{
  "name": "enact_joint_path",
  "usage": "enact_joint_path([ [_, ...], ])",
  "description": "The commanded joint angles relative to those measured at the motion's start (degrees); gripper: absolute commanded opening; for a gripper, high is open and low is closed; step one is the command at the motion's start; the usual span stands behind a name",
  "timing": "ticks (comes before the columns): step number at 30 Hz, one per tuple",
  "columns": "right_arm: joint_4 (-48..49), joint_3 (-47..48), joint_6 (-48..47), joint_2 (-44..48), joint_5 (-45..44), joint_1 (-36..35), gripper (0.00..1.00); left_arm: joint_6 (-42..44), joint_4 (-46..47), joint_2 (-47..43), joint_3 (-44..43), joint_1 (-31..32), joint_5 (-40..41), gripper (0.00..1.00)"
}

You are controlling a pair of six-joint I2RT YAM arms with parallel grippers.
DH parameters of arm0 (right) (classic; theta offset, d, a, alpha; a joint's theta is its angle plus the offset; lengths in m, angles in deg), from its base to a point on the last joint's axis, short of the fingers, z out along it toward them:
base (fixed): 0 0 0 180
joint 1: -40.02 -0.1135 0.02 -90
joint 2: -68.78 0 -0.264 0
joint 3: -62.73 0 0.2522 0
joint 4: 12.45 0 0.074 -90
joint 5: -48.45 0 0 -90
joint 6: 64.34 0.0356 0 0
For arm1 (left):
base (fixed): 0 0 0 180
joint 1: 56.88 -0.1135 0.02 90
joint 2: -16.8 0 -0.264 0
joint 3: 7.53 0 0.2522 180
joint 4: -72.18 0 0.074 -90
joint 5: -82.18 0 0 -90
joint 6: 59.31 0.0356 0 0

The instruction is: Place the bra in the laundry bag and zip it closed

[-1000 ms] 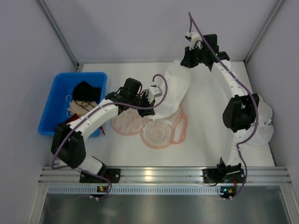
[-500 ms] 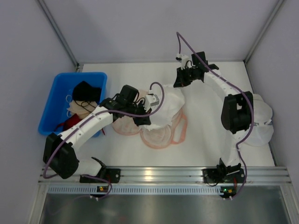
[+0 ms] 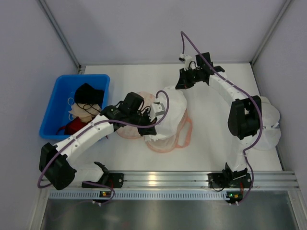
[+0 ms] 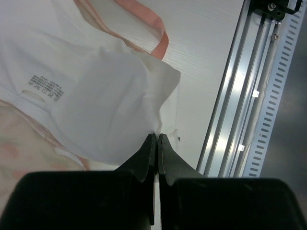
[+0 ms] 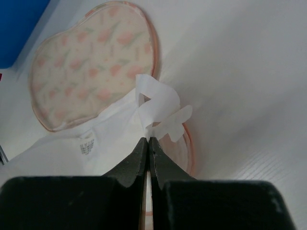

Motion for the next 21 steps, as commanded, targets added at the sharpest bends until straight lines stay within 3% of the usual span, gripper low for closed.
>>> enact_joint_path([
  [1, 2.87, -2.01, -0.08, 3.57, 1.42, -1.38, 0.00, -0.57, -1.07, -0.72, 1.66, 2.06, -0.96, 0.00],
  [10, 3.93, -4.92, -1.22, -0.65, 0.01, -2.61, 0.00, -1.27, -1.07, 4.72, 3.16, 2.59, 8.36, 0.00],
  [15, 4.63, -4.66, -0.61, -1.36, 0.10, -2.70, 0.00, -1.71, -0.37, 2.10, 3.25, 2.24, 5.99, 0.33],
  [18, 4.72, -4.22, -0.35, -1.36, 0.27, -2.61, 0.00, -4.25, 2.00, -0.71, 3.69, 0.67, 4.06, 0.41],
  [21, 4.72, -3.95, 0.01, -1.36, 0.36, -2.70, 0.00, -10.31, 10.07, -2.13, 3.60, -2.68, 1.34, 0.40],
])
